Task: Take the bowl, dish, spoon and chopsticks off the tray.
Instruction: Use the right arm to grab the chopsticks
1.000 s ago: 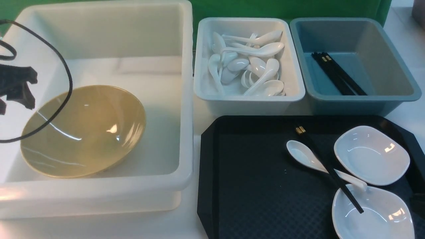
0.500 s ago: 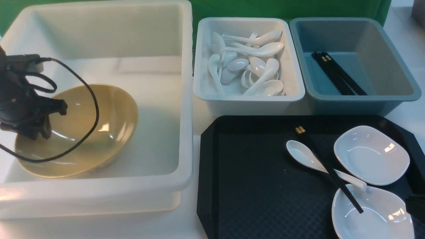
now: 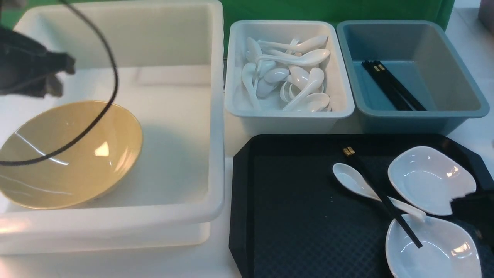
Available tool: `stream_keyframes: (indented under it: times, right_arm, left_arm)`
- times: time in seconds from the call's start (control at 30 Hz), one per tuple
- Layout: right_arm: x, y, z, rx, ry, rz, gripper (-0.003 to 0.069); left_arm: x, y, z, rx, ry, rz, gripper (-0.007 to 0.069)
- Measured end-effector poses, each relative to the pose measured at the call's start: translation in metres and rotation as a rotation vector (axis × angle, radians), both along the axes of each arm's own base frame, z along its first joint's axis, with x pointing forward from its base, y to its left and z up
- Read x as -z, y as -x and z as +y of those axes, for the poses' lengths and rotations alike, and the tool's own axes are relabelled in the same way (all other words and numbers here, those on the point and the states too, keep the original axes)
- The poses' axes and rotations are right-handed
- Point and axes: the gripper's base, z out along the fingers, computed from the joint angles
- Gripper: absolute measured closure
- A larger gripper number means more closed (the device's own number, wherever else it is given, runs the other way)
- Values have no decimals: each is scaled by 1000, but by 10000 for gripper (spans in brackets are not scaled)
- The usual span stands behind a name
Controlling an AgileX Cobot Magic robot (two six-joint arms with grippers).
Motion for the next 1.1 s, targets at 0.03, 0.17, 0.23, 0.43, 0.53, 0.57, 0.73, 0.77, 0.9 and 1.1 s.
stream_keyframes:
  times: [0.03,0.17,0.23,0.43,0.53,0.57,0.73,0.77,0.9,1.1]
  right_arm:
    - [1,-8,1,-5,4,28,340]
    - [17,-52,14,-43,25,155,253]
    - [27,-68,23,-73,41,193,246]
    - [49,-118,54,-139,151,168,240]
    - [55,-137,57,-127,190,159,242]
    - [60,-143,58,-126,204,164,244]
    - [93,-163,63,-115,226,243,267]
    - [100,-164,64,-112,228,263,277]
    - [113,-168,65,-103,232,305,380]
    - [110,-167,65,-111,234,303,588]
  left_arm:
    - [-6,9,-12,54,11,-30,467]
    - [-14,61,-49,264,38,-122,467]
    - [-7,85,-54,313,37,-128,467]
    - [48,141,-44,355,-28,-47,467]
    - [73,162,-37,358,-68,-10,467]
    - [81,169,-34,357,-75,-10,467]
    - [95,191,-28,329,-70,-169,467]
    - [95,194,-27,321,-68,-210,467]
    - [92,199,-25,298,-60,-334,467]
    - [89,201,-24,285,-57,-403,467]
